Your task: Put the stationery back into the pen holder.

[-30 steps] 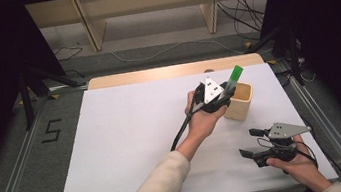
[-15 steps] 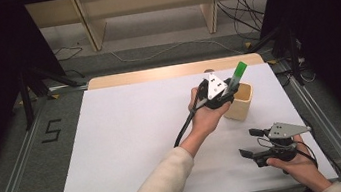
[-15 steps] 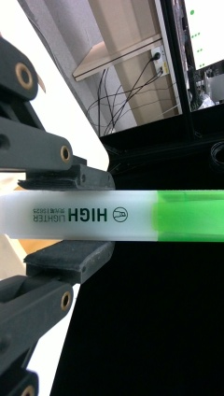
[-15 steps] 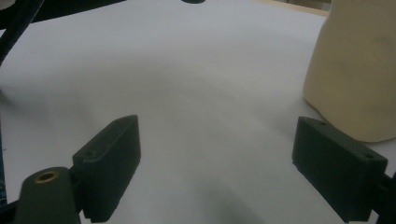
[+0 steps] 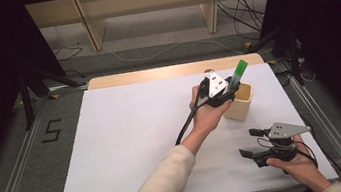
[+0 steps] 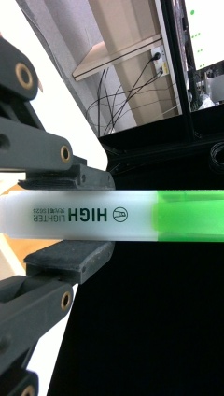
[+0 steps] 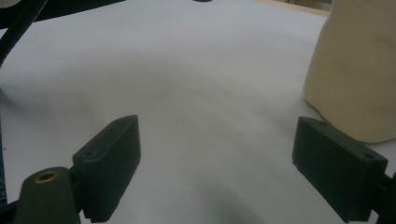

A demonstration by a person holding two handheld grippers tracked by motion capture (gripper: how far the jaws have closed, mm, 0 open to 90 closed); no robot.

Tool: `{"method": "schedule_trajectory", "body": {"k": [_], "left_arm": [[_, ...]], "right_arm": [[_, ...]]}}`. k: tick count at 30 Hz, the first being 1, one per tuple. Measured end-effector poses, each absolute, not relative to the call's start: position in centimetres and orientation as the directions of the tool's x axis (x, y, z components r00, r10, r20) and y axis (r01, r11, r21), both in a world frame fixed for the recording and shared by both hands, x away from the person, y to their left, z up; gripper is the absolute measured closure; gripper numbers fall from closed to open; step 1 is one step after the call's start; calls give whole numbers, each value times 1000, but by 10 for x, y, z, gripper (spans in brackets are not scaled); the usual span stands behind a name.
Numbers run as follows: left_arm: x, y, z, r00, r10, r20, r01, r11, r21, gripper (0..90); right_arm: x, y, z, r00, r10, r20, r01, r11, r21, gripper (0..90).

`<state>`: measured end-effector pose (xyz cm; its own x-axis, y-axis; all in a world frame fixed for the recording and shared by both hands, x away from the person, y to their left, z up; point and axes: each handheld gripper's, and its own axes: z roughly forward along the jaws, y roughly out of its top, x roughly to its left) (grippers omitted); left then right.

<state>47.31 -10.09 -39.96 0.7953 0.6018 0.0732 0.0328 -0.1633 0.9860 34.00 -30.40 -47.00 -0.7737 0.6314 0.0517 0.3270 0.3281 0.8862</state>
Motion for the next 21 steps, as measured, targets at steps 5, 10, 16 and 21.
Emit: {"method": "schedule_trajectory", "body": {"k": [5, 10, 16, 21], "left_arm": [[474, -104, -399, 796, 600, 78, 29, -167, 986, 663], [474, -108, -399, 801, 594, 77, 29, -166, 986, 663], [475, -112, -399, 804, 590, 75, 29, -165, 986, 663], [476, -114, -399, 806, 587, 73, 32, -165, 986, 663]], "right_arm": [[340, -304, -470, -775, 630, 51, 326, 329, 886, 160], [340, -304, -470, -774, 631, 51, 327, 329, 886, 161], [340, -304, -470, -775, 630, 52, 327, 329, 886, 160], [340, -304, -470, -775, 630, 52, 327, 329, 886, 161]]}}
